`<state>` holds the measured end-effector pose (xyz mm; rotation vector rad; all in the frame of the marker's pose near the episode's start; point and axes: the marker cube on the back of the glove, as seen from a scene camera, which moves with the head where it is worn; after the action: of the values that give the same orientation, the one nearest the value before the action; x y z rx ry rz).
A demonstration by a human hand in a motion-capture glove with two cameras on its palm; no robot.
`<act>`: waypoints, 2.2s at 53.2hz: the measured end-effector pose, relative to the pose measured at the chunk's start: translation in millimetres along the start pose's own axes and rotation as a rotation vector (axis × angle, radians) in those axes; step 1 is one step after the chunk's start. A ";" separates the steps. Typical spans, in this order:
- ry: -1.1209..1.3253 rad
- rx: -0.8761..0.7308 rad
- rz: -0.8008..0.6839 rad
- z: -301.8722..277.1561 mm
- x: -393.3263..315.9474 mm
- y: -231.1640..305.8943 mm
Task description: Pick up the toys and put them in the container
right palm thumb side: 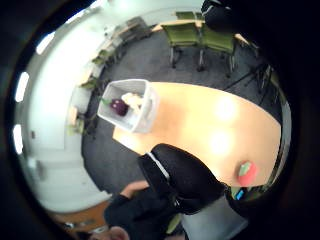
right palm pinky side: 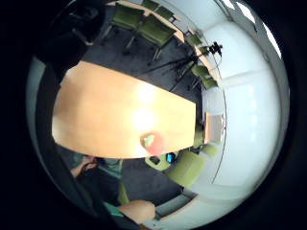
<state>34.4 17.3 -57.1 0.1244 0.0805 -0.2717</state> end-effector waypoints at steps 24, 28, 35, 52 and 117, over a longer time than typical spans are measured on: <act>-0.017 -0.120 0.322 74.6 176.9 127.7; -0.032 -0.119 0.416 105.0 205.8 135.4; -0.072 -0.135 0.417 154.6 232.0 153.3; -0.101 -0.183 0.432 259.1 233.9 163.7; -0.007 -0.191 0.390 218.9 200.1 129.8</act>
<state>275.5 59.6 154.6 -0.0516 0.0734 0.1250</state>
